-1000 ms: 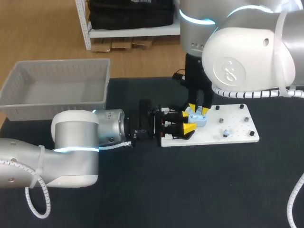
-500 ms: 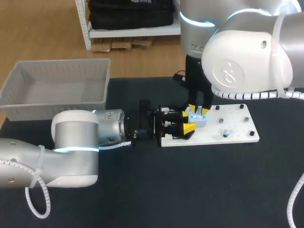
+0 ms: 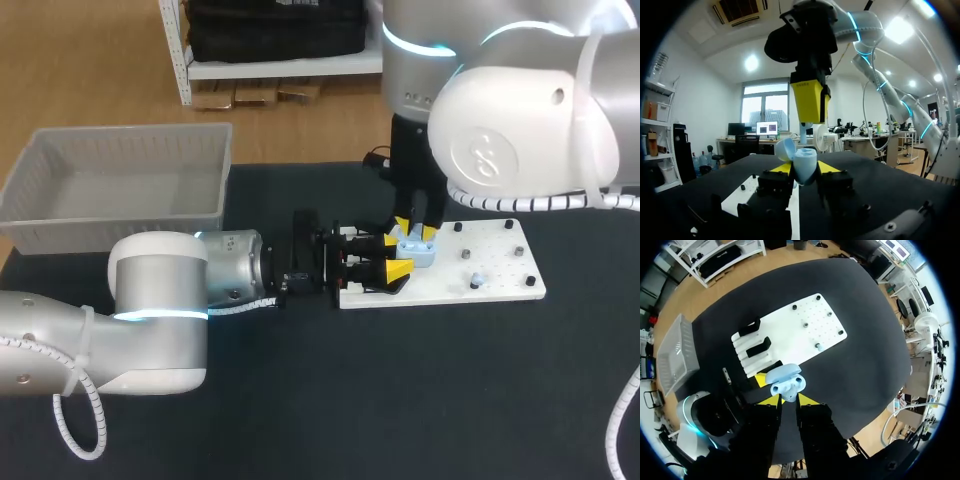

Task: Pick up each earbud case from the left stands, insert the matching earbuds, close the lid, and place the case in the box.

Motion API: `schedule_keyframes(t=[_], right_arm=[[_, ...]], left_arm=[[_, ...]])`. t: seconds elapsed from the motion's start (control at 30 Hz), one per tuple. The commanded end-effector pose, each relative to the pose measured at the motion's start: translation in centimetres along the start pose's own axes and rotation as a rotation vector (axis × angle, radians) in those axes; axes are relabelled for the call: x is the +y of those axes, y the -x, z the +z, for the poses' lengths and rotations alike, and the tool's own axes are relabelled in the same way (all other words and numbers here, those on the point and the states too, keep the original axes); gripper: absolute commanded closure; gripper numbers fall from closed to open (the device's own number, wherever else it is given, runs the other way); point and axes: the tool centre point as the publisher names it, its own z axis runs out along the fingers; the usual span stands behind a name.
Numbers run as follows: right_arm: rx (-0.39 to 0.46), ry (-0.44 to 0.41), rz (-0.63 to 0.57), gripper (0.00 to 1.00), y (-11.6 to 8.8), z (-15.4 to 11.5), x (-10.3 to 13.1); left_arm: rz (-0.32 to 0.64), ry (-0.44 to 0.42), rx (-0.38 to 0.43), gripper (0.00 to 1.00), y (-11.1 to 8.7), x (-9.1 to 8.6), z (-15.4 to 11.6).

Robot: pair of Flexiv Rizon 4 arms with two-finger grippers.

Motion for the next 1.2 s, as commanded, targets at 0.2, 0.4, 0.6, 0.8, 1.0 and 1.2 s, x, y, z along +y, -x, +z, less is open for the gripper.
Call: schedule_keyframes(t=[0.2,0.4,0.6,0.8,1.0,1.2], right_arm=[[-0.032,0.036,0.000,1.00,-0.26,-0.29,-0.66],[-0.039,0.039,-0.003,1.00,-0.45,-0.22,-0.78],[-0.054,0.044,-0.008,1.00,-0.50,-0.17,-0.79],[-0.066,0.047,-0.019,1.00,-0.49,-0.15,-0.83],[-0.069,0.046,-0.022,1.00,-0.66,-0.03,-0.94],[-0.072,0.044,-0.025,1.00,-0.59,0.22,-1.05]], left_arm=[[0.001,0.003,-0.001,1.00,-0.02,-0.07,-0.02],[0.001,0.003,-0.001,1.00,-0.02,-0.07,-0.02],[0.001,0.003,-0.001,1.00,-0.02,-0.07,-0.02],[0.001,0.003,-0.001,1.00,-0.02,-0.07,-0.02],[0.001,0.003,-0.001,1.00,-0.02,-0.07,-0.02],[0.001,0.003,-0.001,1.00,-0.02,-0.07,-0.02]])
